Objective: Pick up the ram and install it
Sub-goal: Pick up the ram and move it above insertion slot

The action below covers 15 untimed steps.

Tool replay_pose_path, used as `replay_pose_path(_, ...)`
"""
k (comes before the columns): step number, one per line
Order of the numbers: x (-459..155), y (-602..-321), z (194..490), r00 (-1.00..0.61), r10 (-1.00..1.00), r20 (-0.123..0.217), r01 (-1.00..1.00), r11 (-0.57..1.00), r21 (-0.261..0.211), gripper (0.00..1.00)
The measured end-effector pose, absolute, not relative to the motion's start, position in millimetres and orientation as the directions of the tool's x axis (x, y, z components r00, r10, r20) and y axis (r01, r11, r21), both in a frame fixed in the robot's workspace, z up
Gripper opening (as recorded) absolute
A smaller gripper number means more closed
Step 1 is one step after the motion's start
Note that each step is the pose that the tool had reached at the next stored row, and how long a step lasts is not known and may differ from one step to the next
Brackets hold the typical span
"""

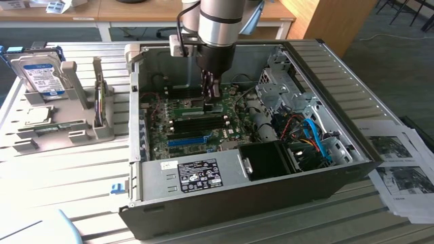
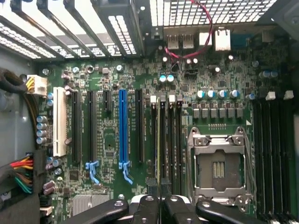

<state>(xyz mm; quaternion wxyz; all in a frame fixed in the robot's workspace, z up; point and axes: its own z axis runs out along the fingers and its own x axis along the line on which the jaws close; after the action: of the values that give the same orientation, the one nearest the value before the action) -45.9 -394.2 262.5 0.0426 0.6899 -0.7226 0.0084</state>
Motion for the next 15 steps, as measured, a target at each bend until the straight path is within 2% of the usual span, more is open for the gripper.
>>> replay_pose_path(15, -43.7, -394.2, 253.7, -0.045, -0.996, 0.073, -0.998, 0.048, 0.047, 0.11)
